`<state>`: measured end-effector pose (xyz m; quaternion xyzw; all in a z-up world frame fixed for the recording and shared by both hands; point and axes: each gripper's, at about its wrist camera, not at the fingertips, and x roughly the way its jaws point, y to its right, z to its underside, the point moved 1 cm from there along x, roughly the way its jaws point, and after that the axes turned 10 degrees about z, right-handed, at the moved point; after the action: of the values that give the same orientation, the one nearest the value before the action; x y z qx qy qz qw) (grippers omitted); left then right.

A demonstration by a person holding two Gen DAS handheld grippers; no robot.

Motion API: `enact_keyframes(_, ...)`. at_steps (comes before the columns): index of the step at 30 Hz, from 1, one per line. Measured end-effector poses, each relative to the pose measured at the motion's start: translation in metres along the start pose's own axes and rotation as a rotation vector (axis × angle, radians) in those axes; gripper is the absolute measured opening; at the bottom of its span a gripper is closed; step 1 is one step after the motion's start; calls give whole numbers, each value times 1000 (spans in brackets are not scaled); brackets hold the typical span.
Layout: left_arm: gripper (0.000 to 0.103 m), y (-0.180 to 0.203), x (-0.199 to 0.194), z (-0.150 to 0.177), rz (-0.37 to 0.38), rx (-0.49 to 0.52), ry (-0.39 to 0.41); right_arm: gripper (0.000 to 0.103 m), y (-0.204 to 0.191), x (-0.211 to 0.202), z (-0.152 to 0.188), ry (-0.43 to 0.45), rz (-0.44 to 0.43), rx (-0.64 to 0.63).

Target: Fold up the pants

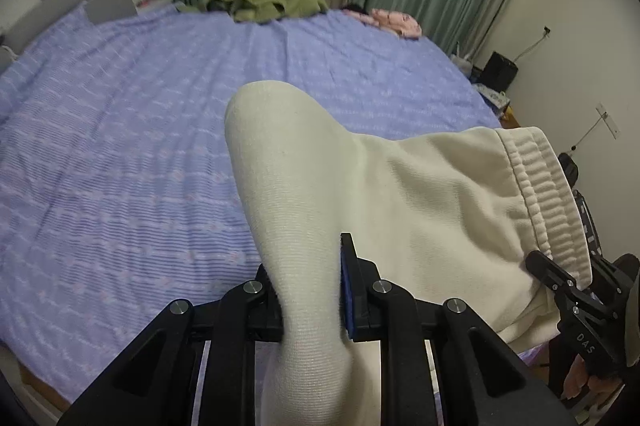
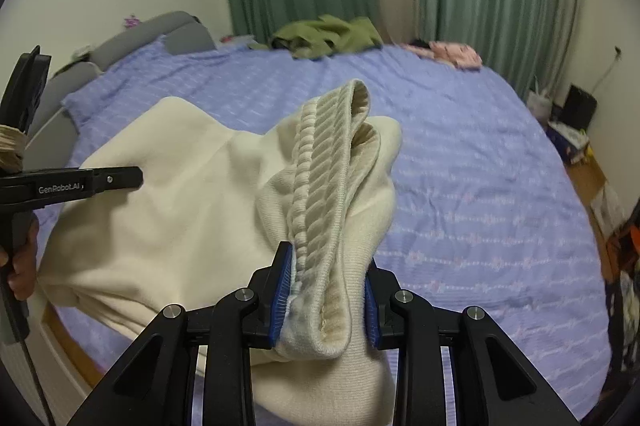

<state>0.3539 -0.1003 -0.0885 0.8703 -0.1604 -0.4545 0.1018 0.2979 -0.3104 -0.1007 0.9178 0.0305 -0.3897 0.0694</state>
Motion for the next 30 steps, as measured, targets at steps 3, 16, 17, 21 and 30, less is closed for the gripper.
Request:
enact_keyframes(3, 20, 0, -31, 2, -17, -6, 40, 31, -6, -26, -8, 40, -18, -21)
enact_keyframes(16, 20, -73, -127, 1, 6, 71, 130, 31, -106, -80, -26, 127, -9, 2)
enact_keyframes(17, 20, -84, -133, 0, 13, 92, 126, 31, -122, -82, -26, 120, 4, 26)
enact_keyframes(21, 20, -124, -151, -2, 12, 141, 101, 31, -171, -85, -22, 112, 23, 83)
enact_keyframes(30, 19, -213, -181, 18, -20, 64, 79, 31, -260, -79, -23, 56, -33, 41)
